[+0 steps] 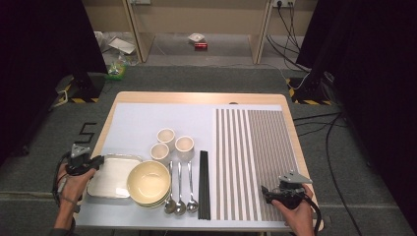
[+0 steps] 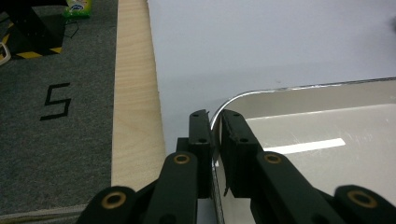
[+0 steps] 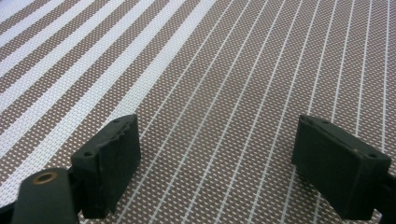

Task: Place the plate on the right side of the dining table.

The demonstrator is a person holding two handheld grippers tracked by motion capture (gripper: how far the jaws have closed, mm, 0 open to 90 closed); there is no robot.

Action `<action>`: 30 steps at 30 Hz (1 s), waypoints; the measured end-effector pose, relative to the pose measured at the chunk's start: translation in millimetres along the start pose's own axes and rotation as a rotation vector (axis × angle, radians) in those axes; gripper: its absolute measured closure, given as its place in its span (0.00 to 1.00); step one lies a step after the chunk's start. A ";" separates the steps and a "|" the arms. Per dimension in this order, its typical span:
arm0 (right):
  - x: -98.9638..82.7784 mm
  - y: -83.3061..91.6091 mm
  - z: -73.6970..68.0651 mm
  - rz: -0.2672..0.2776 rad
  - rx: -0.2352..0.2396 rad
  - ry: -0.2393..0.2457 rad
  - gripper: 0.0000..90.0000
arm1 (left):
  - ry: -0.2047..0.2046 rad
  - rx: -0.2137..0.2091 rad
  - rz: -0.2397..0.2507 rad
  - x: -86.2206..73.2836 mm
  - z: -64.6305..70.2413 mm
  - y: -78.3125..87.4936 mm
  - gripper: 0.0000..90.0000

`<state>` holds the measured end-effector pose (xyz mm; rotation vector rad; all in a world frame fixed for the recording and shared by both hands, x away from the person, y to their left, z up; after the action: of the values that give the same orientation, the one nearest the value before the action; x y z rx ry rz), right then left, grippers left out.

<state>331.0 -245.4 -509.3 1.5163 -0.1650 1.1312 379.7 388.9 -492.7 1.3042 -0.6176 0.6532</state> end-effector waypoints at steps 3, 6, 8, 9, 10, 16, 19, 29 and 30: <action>0.0 0.0 0.1 0.001 -0.001 0.002 0.18 | 0.004 0.003 0.003 0.5 -0.2 0.4 0.92; 0.0 0.0 0.0 0.000 0.000 0.001 0.18 | 0.000 0.001 -0.002 1.7 -0.3 2.5 0.92; 0.0 0.0 0.6 0.002 -0.001 0.008 0.18 | -0.005 0.005 0.000 3.0 0.3 5.0 0.92; -0.1 -0.2 0.7 0.003 -0.002 0.009 0.18 | -0.004 0.013 0.015 3.6 0.5 5.3 0.93; 0.0 0.0 0.0 0.000 0.000 0.000 0.18 | -0.008 0.010 0.002 4.4 0.0 7.1 0.93; 0.0 0.0 -0.1 0.001 0.000 0.000 0.18 | -0.007 0.023 0.014 6.4 -3.9 13.9 0.94; 0.0 0.1 0.0 0.000 -0.001 0.001 0.18 | 0.002 0.025 0.012 7.1 -9.4 18.1 0.94; 0.0 0.2 -0.2 -0.001 -0.001 0.001 0.18 | 0.057 0.021 0.017 3.8 -17.2 21.0 0.91; 0.0 0.2 -0.2 0.000 0.000 0.001 0.18 | 0.067 0.013 0.014 3.7 -17.9 22.5 0.88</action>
<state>330.8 -245.4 -509.2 1.5155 -0.1645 1.1313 366.4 410.1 -477.9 1.2863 -0.5690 0.7107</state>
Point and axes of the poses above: each handheld gripper's, and its own axes: y roughly backward along the jaws, x roughly out of its top, z roughly to its right, the point moved 2 cm from there along -y, roughly forward along the jaws, and after that the axes turned 11 degrees about y, right-handed, at the moved point
